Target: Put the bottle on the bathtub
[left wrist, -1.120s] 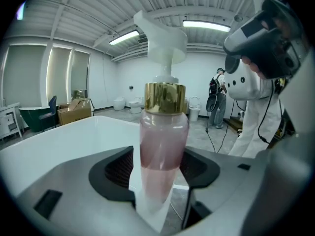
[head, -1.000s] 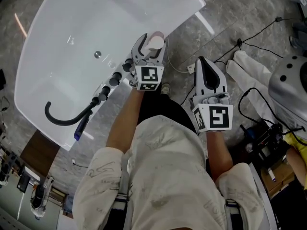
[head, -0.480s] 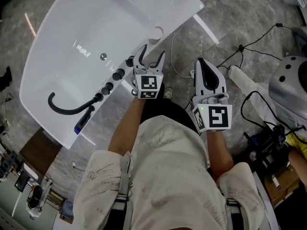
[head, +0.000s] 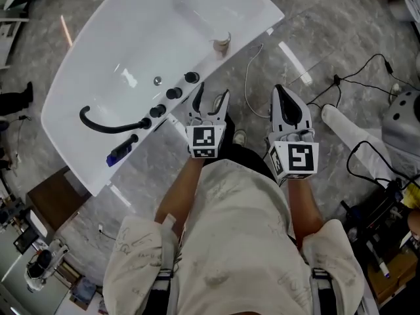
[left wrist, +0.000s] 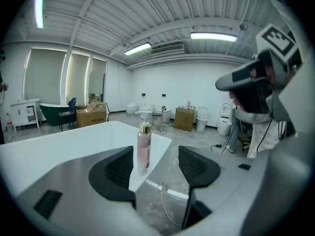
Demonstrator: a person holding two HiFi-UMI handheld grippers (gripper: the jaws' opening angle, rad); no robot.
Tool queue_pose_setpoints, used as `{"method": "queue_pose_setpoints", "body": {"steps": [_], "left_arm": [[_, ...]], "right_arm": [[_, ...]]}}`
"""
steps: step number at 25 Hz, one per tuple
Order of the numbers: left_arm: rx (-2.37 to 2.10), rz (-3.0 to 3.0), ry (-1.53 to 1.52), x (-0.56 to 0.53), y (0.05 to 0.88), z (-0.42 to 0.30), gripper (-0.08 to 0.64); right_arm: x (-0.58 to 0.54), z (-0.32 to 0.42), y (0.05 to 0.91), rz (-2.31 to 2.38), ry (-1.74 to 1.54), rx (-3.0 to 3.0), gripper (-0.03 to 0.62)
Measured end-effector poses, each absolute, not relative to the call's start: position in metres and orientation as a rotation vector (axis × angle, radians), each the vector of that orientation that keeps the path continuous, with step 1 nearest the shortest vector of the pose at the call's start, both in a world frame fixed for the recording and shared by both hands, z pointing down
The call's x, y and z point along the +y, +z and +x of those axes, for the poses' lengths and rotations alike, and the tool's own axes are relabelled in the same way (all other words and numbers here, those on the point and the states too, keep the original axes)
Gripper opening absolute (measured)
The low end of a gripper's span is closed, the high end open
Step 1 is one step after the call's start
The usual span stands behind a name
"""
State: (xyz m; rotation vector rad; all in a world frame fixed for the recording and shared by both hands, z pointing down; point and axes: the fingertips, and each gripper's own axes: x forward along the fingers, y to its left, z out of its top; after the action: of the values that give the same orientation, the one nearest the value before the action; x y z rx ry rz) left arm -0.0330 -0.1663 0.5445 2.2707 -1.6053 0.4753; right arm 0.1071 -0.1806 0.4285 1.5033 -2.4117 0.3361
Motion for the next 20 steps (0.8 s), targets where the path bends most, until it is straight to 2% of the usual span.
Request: {"method": "queue_pose_setpoints", "body": {"steps": [11, 20], "left_arm": [[-1.775, 2.331, 0.190, -0.076, 0.407, -0.058, 0.253], [-1.937, 2.386, 0.212, -0.042, 0.330, -0.078, 0.222]], "right_arm": [[-0.124, 0.105, 0.393, 1.483, 0.217, -2.504, -0.011], [-0.098, 0.100, 0.336, 1.521, 0.053, -2.579, -0.011]]}}
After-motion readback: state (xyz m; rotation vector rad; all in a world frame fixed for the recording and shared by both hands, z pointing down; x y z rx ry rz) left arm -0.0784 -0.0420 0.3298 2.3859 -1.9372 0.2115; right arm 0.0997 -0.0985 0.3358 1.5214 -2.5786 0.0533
